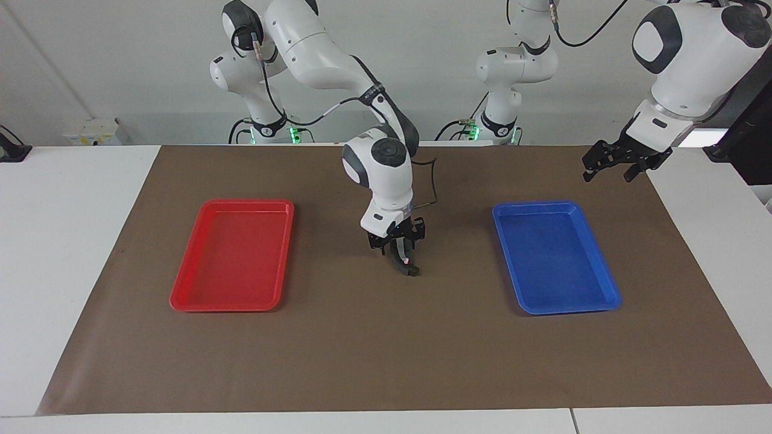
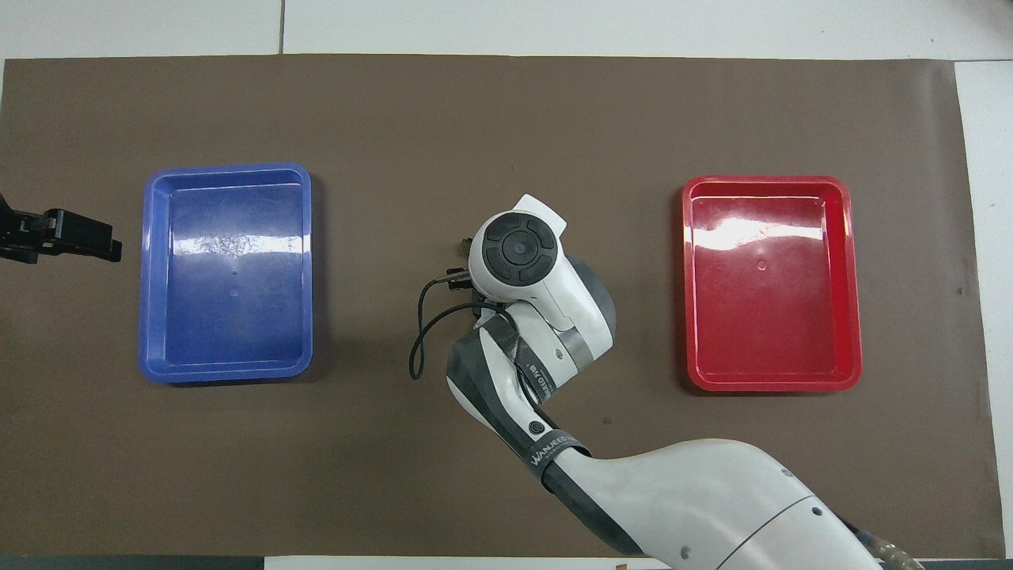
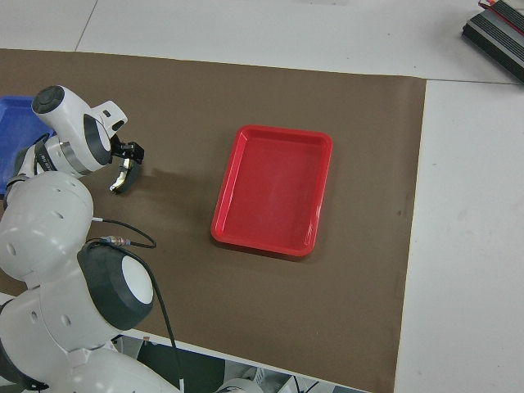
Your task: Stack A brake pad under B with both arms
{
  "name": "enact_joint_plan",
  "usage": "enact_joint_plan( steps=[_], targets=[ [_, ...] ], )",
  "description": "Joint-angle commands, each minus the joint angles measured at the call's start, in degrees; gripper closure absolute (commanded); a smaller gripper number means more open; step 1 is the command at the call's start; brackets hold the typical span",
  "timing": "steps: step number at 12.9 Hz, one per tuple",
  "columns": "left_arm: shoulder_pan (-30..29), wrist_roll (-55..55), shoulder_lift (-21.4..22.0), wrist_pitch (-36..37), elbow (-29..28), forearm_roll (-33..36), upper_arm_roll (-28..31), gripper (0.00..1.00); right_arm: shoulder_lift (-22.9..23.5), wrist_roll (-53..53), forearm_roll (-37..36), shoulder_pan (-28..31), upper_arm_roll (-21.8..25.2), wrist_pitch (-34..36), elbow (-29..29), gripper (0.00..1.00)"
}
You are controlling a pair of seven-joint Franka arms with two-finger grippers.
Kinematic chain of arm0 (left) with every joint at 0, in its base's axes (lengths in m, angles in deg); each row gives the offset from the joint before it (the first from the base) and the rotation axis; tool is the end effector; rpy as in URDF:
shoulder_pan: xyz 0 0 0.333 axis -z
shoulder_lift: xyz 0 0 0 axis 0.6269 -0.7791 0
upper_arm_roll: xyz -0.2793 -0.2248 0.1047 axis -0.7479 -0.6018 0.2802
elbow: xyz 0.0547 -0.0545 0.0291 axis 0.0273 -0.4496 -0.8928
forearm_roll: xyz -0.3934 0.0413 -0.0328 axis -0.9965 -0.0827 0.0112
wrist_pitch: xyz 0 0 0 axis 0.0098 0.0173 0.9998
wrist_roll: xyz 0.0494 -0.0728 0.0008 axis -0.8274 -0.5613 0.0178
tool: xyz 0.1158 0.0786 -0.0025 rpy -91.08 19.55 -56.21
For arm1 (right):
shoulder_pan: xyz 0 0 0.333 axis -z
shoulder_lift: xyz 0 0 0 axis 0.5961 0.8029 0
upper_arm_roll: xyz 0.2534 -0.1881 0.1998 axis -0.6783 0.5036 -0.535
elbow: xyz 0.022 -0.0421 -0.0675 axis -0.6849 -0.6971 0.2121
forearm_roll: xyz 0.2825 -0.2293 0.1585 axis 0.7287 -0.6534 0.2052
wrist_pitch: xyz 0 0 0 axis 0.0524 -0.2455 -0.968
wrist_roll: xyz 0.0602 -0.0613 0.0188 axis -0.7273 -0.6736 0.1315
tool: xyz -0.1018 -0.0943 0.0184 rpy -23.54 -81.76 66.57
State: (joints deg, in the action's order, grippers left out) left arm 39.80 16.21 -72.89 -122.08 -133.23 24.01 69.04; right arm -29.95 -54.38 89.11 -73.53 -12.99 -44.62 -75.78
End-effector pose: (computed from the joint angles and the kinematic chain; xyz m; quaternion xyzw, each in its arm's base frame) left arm 0.5526 -0.0080 0.6098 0.9990 -0.0358 -0.0229 0.0165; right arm 0.5811 0.4190 0.3440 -0.9963 -0.0628 -0.0404 0.0423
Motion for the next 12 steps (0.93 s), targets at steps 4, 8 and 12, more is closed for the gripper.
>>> enact_joint_plan(
  steps=[4,8,12],
  targets=[
    [-0.63,-0.55,0.83,-0.66,-0.67,-0.39,-0.16,0.01,-12.57,-0.72,-1.01,12.03,-0.05,9.53,-1.50,0.01],
    [-0.63,-0.55,0.83,-0.66,-0.67,-0.48,-0.16,0.01,-17.41,-2.12,-5.32,20.48,-0.05,16.65,-1.24,0.01],
    [-0.63,-0.55,0.74,-0.66,-0.67,-0.39,-0.16,0.01,-21.80,-8.09,-5.76,27.87,-0.14,24.29,-1.24,0.01]
  ],
)
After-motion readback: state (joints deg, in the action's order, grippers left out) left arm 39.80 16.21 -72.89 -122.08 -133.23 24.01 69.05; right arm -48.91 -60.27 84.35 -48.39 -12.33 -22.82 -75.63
